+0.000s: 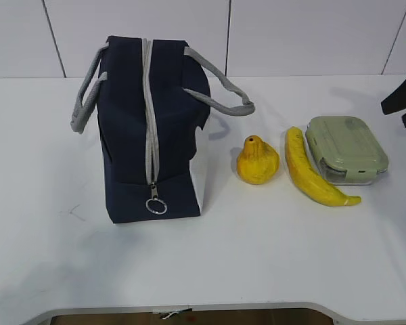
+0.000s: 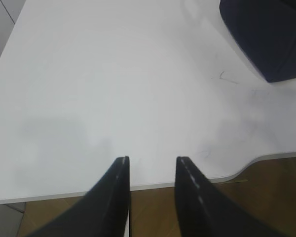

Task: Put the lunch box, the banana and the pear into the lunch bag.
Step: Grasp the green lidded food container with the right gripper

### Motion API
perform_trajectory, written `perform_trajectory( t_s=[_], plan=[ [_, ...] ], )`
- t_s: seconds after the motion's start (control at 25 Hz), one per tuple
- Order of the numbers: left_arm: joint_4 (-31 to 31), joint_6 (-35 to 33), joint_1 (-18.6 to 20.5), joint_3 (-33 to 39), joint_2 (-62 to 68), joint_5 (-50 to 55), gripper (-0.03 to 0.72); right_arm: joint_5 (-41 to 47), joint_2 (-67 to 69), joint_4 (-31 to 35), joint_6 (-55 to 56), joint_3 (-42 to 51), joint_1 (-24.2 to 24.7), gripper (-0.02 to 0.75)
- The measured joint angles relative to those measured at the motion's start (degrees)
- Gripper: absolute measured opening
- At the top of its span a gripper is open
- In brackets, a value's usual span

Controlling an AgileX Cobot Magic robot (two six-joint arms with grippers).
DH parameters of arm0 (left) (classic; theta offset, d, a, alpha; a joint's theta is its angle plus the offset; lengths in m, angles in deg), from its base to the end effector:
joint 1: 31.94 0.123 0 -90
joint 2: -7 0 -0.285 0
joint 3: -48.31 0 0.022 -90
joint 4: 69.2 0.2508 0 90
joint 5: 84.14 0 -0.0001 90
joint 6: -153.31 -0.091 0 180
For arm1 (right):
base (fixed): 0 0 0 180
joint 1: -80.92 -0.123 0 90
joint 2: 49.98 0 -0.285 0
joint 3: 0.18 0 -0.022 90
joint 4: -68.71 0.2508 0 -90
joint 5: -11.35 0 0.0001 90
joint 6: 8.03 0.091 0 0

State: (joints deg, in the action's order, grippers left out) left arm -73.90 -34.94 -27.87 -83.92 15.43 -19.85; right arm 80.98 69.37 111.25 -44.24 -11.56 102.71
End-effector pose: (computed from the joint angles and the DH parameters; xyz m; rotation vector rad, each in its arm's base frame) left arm -0.0070 -0.0072 0.2766 0.0836 2.0985 0.0304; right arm 0.3888 -0.0933 0.2454 0.0035 2.6495 0.8187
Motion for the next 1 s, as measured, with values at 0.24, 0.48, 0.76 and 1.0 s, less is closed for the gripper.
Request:
perform_trajectory(
  t_s=[0.24, 0.48, 0.76, 1.0],
  plan=[
    [0.00, 0.00, 0.00, 0.00, 0.00, 0.00, 0.236, 0.00, 4.33, 0.00, -0.58, -1.21, 0.00, 0.495],
    [0.00, 0.00, 0.00, 0.00, 0.00, 0.00, 0.236, -0.11, 5.32, 0.00, -1.05, -1.31, 0.00, 0.495],
    [0.00, 0.00, 0.00, 0.00, 0.00, 0.00, 0.236, -0.11, 5.32, 0.05, -0.82, -1.31, 0.00, 0.524],
    [0.00, 0.00, 0.00, 0.00, 0.00, 0.00, 0.236, -0.11, 7.24, 0.82, -3.74, -2.75, 0.00, 0.537]
  ],
)
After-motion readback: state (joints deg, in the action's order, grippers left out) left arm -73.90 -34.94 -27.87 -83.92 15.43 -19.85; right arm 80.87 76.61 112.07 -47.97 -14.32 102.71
